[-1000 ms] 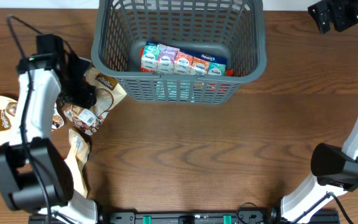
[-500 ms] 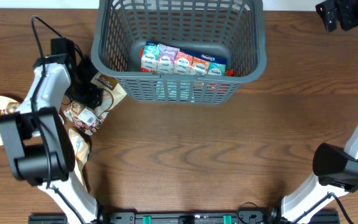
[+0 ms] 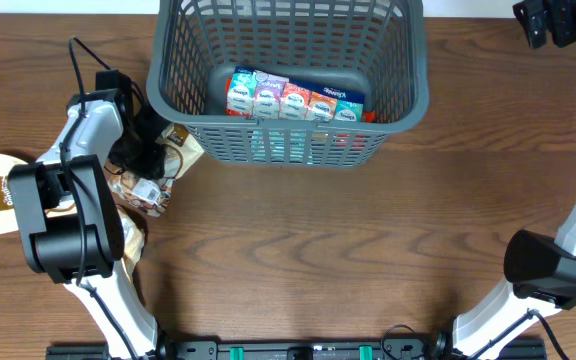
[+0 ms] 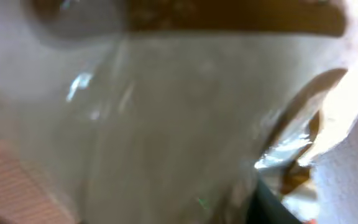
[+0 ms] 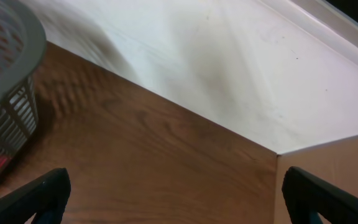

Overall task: Pack container
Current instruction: 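Grasp the top PanTree snack pouch with the left gripper and lift, then carry the pouch over the basket and drop it in, then withdraw the left gripper back to the remaining pouches, then lower the left gripper onto the next PanTree pouch and grasp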

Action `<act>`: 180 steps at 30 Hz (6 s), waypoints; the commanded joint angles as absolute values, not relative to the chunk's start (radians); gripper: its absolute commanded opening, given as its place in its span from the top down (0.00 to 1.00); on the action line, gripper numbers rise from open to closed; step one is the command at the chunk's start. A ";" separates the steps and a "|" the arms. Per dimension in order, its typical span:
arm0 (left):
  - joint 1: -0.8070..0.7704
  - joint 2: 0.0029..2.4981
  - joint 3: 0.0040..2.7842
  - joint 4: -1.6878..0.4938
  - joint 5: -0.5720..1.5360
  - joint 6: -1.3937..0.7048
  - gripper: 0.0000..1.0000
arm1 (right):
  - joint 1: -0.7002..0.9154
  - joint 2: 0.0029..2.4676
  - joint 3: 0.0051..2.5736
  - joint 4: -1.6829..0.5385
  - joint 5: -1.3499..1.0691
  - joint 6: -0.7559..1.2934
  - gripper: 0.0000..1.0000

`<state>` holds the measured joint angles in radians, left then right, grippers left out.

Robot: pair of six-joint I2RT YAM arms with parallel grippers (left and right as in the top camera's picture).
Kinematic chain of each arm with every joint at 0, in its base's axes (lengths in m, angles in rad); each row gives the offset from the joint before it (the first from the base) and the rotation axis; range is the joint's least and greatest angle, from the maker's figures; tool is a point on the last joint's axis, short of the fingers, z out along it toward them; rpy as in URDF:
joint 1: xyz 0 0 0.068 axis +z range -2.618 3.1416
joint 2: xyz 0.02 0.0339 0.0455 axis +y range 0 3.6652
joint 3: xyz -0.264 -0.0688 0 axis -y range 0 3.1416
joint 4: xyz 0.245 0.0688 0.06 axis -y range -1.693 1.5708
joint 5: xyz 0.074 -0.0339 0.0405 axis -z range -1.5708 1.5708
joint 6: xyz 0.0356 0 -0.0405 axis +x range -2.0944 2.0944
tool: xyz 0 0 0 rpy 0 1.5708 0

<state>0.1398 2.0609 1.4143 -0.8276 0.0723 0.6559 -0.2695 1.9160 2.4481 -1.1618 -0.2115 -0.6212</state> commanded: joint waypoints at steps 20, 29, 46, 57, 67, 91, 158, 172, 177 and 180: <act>0.140 1.676 1.423 -0.866 0.038 0.260 0.94 | -0.281 1.916 2.444 -1.234 -0.213 -0.625 0.01; 0.142 1.406 1.423 -0.856 -0.150 0.196 0.94 | -0.281 1.916 2.444 -1.258 -0.214 -0.625 0.01; 0.118 1.231 1.449 -0.866 -0.081 0.103 0.94 | -0.281 1.916 2.444 -1.269 -0.214 -0.625 0.01; -0.157 1.333 1.782 -0.866 -0.048 0.210 0.94 | -0.281 1.916 2.444 -1.279 -0.215 -0.621 0.01; -0.345 1.651 2.015 -0.710 -0.039 0.349 0.94 | -0.281 1.916 2.444 -1.279 -0.213 -0.622 0.01; -0.321 1.925 2.011 -1.151 0.217 0.852 0.79 | -0.281 1.916 2.444 -1.307 -0.213 -0.622 0.01; 0.381 1.603 1.531 -0.937 -0.324 -1.121 0.11 | -0.281 1.916 2.444 -1.329 -0.244 -0.622 0.01; 0.509 1.832 1.498 -0.865 0.005 -1.136 0.11 | -0.281 1.916 2.444 -1.333 -0.244 -0.622 0.01; 0.569 1.839 1.498 -0.855 0.023 -1.156 0.11 | -0.281 1.916 2.444 -1.336 -0.244 -0.622 0.01; 0.592 1.845 1.498 -0.854 0.060 -1.162 0.11 | -0.281 1.916 2.444 -1.336 -0.244 -0.622 0.01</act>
<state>0.5755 1.8404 1.5002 -0.8520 0.0063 -1.1378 -0.2760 1.9160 2.4462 -1.3323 -0.2321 -0.6212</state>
